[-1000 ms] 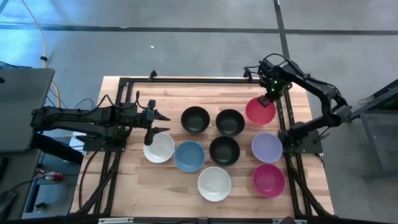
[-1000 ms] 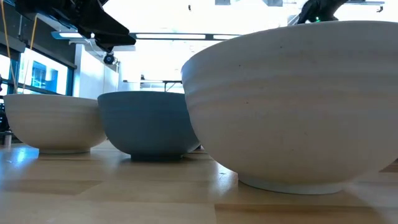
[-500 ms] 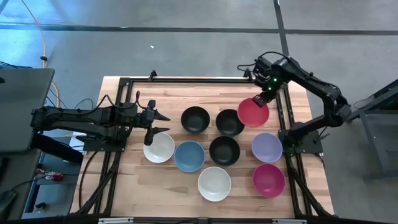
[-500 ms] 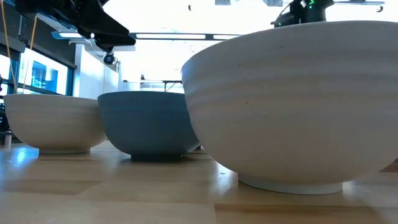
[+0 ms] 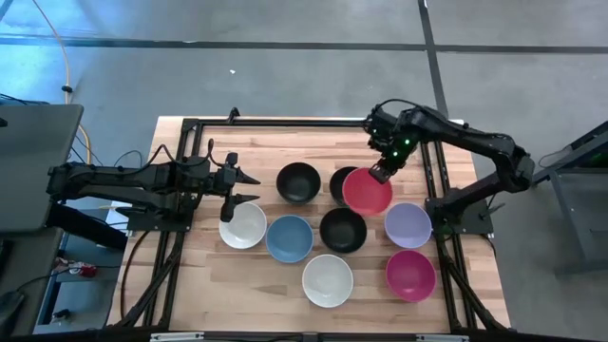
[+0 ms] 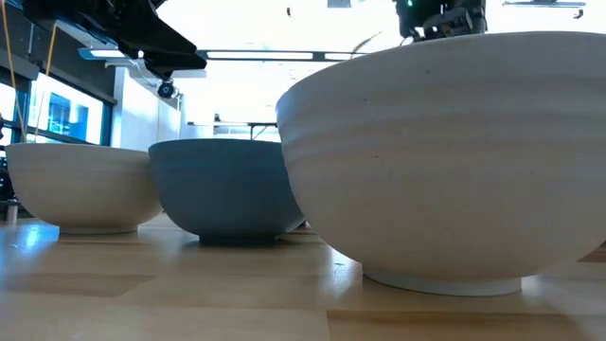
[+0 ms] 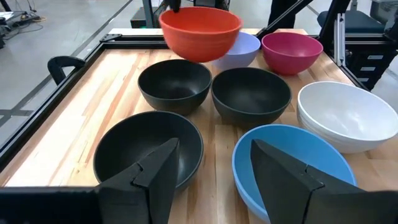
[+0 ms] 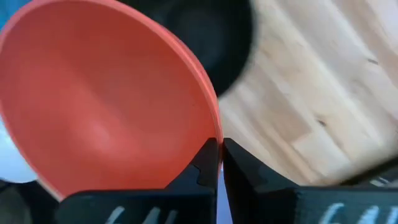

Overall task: Nest bowls inside each other
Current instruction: Stack the orange bowl on the bottom black bowl

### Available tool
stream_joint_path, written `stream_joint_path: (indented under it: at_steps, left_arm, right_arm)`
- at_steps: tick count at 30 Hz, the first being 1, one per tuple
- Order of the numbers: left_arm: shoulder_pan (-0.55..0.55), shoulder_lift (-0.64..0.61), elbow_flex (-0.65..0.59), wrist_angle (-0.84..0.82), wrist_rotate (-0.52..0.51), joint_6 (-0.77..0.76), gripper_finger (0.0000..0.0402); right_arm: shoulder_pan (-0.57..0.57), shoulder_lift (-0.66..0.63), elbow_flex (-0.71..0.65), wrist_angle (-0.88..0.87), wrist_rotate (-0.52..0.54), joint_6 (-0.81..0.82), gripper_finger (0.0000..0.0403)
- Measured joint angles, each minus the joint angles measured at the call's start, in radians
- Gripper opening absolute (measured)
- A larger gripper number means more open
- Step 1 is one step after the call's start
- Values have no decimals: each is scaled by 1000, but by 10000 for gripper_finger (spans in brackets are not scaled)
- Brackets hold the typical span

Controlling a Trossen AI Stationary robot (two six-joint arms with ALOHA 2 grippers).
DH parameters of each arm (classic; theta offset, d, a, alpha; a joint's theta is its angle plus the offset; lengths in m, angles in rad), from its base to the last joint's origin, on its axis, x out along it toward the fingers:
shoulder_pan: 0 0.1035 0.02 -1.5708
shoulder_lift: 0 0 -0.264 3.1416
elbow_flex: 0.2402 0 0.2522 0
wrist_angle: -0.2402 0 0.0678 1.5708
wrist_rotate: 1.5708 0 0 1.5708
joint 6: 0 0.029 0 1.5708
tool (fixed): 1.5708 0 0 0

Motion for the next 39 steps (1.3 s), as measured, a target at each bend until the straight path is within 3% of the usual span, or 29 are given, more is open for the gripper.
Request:
stream_joint_path:
  at_steps: [9, 18, 39]
  left_arm:
    - [0, 0, 0, -1, 0, 0, 188]
    - [0, 0, 0, -30, 0, -1, 188]
    - [0, 0, 0, -53, 0, -4, 188]
  right_arm:
    - [171, 70, 1, 59, -21, 111, 0]
    - [267, 188, 1, 180, -118, 104, 0]
    - [348, 245, 0, 276, -25, 139, 0]
